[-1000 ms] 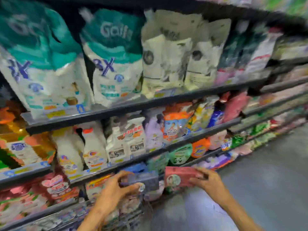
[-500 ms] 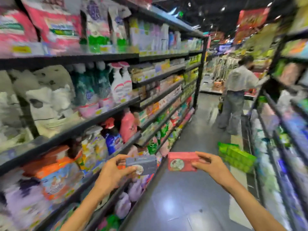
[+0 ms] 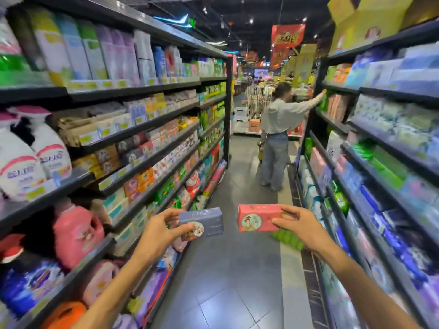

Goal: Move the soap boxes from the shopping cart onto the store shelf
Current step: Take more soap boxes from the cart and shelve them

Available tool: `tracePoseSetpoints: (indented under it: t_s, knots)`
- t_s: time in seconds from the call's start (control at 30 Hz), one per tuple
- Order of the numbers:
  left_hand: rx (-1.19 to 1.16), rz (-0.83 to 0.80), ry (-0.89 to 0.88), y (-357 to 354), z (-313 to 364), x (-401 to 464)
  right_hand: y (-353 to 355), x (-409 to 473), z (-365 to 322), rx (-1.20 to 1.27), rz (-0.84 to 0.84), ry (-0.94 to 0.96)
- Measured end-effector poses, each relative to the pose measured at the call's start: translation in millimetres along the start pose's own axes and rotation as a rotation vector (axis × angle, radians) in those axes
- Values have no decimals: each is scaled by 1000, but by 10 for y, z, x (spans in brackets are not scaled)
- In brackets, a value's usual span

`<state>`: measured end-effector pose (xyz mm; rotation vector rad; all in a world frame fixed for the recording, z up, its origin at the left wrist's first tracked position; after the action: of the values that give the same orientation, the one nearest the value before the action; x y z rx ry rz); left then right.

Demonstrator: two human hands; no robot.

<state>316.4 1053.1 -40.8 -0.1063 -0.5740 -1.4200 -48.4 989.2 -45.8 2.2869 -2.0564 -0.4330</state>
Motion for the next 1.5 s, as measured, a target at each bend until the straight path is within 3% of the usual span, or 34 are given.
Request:
tracePoseSetpoints:
  t_s: [0.3, 0.47, 0.67, 1.0, 1.2, 1.5]
  knots:
    - [67, -20, -107, -292, -720, 2017, 95, 2012, -492, 14, -7, 28]
    - [126, 0, -126, -162, -1059, 3044, -70, 3159, -932, -24, -18, 75]
    - [245, 127, -53, 261, -1659, 3845, -548, 4576, -1308, -94, -154, 120]
    - [509, 538, 181, 936, -2289, 4151, -2049, 6609, -1848, -207, -610, 211]
    - [610, 773, 315, 1287, -2268, 3865, -3091, 6886, -2185, -246, -858, 290]
    - [769, 949, 387, 1920, -2255, 3656, -4290, 6955, -2425, -293, -1047, 375]
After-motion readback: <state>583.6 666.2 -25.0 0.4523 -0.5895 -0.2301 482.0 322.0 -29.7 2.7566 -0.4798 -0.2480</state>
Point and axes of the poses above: each hand's wrist, its own x-axis towards the middle knuckle, its own y-axis out of the back of the hand, z = x × y, the point moved 8 cm from there along x, towards the middle knuckle, and after that the axes turned 15 degrees about -y, right-handed, at the moved point
